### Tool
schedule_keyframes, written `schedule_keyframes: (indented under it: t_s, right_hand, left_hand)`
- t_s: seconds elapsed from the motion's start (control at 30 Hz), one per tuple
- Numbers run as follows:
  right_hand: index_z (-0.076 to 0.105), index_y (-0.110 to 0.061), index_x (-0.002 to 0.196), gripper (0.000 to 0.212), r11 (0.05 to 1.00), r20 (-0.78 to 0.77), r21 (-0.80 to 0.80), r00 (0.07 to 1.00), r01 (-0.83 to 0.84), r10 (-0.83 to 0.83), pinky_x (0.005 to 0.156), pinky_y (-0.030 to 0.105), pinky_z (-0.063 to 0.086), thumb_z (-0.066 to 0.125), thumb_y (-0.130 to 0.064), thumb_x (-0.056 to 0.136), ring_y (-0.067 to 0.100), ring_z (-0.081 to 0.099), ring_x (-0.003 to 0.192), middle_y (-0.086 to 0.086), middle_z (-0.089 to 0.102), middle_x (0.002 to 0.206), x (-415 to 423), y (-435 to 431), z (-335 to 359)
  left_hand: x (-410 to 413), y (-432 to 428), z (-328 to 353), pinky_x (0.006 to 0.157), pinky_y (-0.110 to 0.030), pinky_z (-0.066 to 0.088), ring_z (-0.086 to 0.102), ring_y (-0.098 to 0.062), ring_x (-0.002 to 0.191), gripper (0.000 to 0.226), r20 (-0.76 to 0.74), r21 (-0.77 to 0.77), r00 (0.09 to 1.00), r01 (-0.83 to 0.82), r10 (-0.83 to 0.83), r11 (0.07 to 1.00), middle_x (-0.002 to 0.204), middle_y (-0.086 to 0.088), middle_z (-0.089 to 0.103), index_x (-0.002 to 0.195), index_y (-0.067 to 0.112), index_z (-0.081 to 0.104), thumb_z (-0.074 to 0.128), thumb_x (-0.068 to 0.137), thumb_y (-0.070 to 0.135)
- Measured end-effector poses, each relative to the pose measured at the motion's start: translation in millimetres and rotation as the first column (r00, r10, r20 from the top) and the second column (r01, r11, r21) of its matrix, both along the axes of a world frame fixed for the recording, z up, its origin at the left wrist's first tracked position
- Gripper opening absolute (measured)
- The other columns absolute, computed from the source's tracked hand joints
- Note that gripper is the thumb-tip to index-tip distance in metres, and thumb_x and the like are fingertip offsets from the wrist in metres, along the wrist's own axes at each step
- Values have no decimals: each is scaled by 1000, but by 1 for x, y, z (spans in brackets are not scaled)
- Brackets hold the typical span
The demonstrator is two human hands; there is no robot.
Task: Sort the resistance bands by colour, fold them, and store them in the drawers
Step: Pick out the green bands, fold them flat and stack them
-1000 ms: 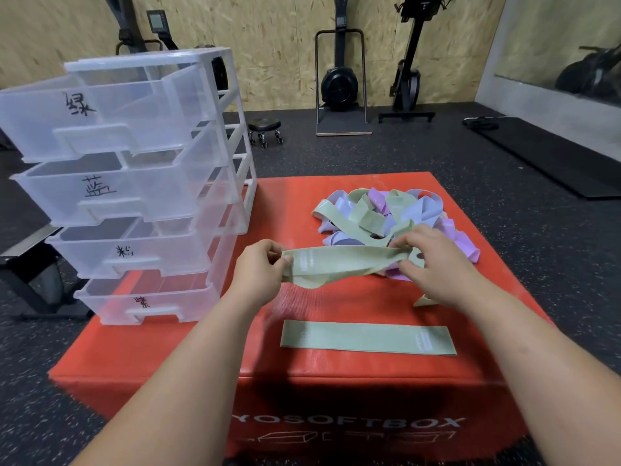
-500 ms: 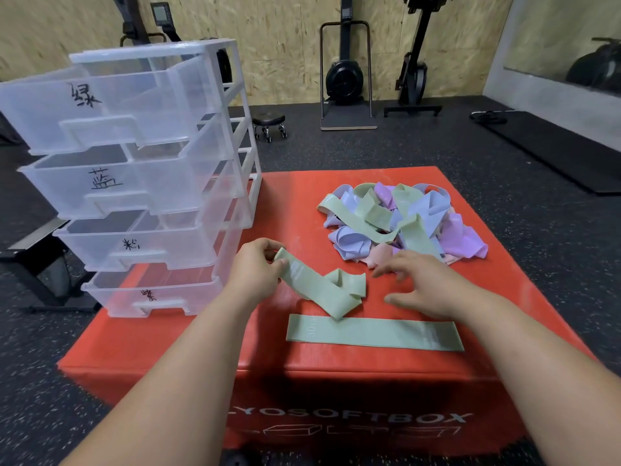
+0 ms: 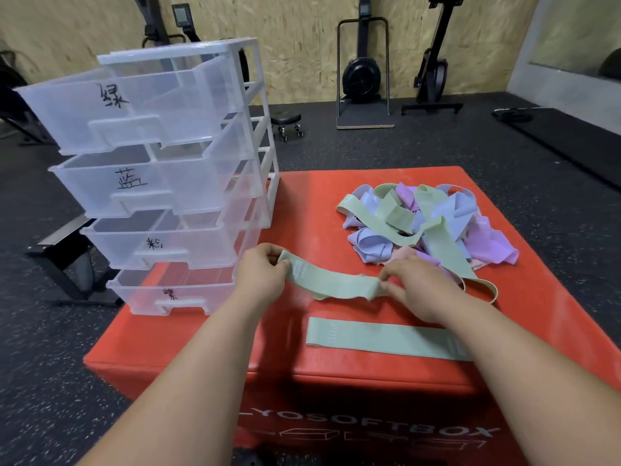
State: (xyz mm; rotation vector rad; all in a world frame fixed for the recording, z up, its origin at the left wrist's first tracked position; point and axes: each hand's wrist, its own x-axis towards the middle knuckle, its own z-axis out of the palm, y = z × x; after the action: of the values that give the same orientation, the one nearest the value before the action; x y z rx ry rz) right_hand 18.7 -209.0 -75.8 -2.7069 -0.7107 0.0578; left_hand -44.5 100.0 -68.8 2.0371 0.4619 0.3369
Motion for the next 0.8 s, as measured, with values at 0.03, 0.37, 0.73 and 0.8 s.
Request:
schedule_keyframes:
  t_s: [0.03,0.37,0.73,0.8]
  right_hand:
    - [65,-41,98,7,998,-12,64,1000,5,-4,91,40,51,60,-45,98,14,60,101,-9,55,111,2,-2,4]
    - [72,-29,100,17,899,-347,433,932,62,102,78,27,46,62,-15,98,9,57,77,-5,66,85,-7,-28,36]
    - [78,-33,100,21,930,-47,323,984,178,-172,86,25,49,71,-14,94,0,70,96,-22,74,96,-12,-59,46]
    - [77,-31,102,19,911,-82,364,981,192,-174,82,19,48,70,-15,97,-5,69,89,-22,73,93,-11,-60,47]
  left_hand:
    - [1,3,-1,78,-53,65,78,-22,79,22,0,-9,1000,-4,4,1000,82,5,79,91,30,75,64,74,22]
    - [3,0,-3,78,-52,65,76,-24,77,18,11,8,997,-75,75,997,79,9,77,85,34,72,62,72,29]
    - [3,-14,-6,78,-52,65,76,-26,78,11,-13,17,997,-71,71,997,83,1,77,89,24,71,70,84,14]
    - [3,-17,-6,78,-50,65,75,-27,78,11,-17,32,997,-76,76,997,84,0,76,89,23,71,70,87,12]
